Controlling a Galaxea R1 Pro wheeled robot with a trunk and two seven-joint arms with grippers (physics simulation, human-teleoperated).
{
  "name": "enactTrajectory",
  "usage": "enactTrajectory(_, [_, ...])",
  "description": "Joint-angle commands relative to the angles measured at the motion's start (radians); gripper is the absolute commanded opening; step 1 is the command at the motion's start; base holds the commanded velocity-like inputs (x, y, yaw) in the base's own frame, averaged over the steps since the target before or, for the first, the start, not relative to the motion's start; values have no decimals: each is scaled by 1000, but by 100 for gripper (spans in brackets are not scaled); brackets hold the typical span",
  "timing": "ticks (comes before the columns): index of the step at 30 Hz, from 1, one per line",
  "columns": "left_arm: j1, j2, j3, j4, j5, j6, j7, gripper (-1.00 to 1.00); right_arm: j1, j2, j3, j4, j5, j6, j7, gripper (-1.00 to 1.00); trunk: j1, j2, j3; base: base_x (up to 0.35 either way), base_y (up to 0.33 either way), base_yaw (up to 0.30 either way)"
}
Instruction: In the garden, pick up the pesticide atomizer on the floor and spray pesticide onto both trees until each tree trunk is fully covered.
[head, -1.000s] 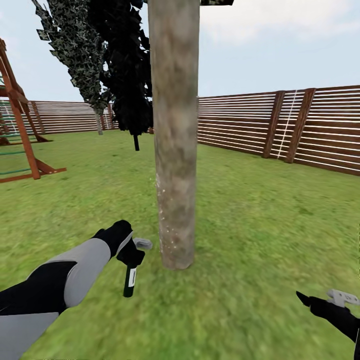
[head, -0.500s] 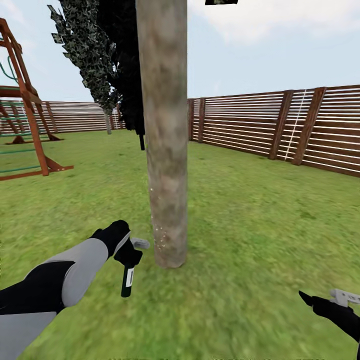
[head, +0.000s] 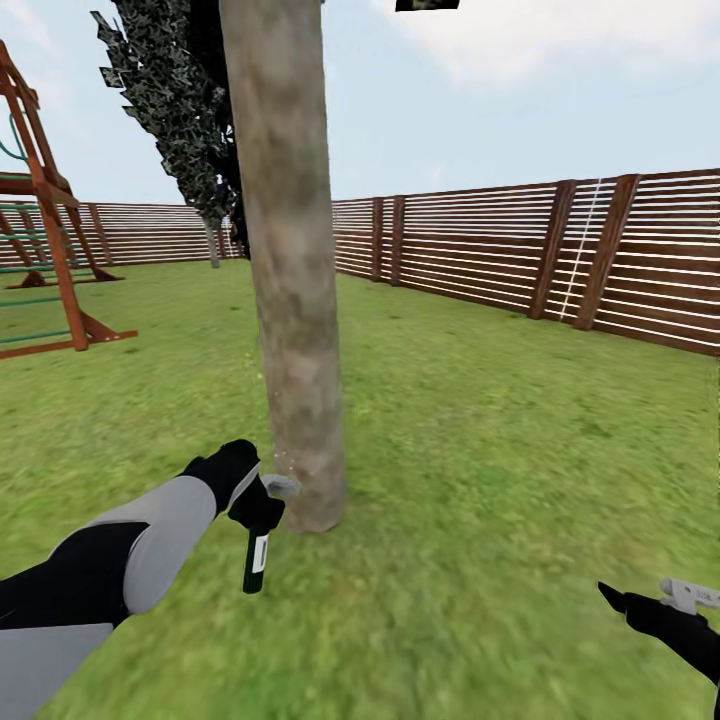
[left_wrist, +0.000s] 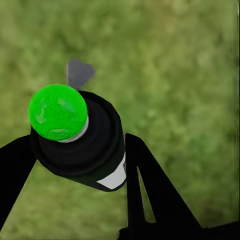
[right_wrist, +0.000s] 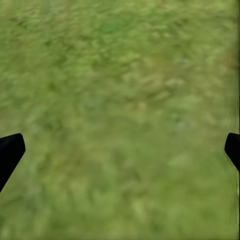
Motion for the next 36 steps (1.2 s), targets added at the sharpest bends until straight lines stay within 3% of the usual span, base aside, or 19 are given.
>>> enactTrajectory(1, [0,0,0,-17,-1,1,0,-100,0,0,-1,0,0,0,0,100,0,0,0,0,-158,0])
enactTrajectory(5, [-2,2,0,-86,-2,8,2,-100,0,0,-1,0,-1,1,0,100,0,0,0,0,-41,0])
enactTrajectory(11, [-15,3,-1,-99,-3,14,2,-100,0,0,-2,0,-2,1,0,100,0,0,0,0,-2,0])
enactTrajectory(31, [-181,5,-3,-100,-5,19,2,-100,0,0,-2,0,-2,1,-1,100,0,0,0,-43,0,0])
enactTrajectory(36, [-244,5,-3,-99,-5,21,2,-100,0,0,-2,0,-2,0,-1,100,0,0,0,0,0,0])
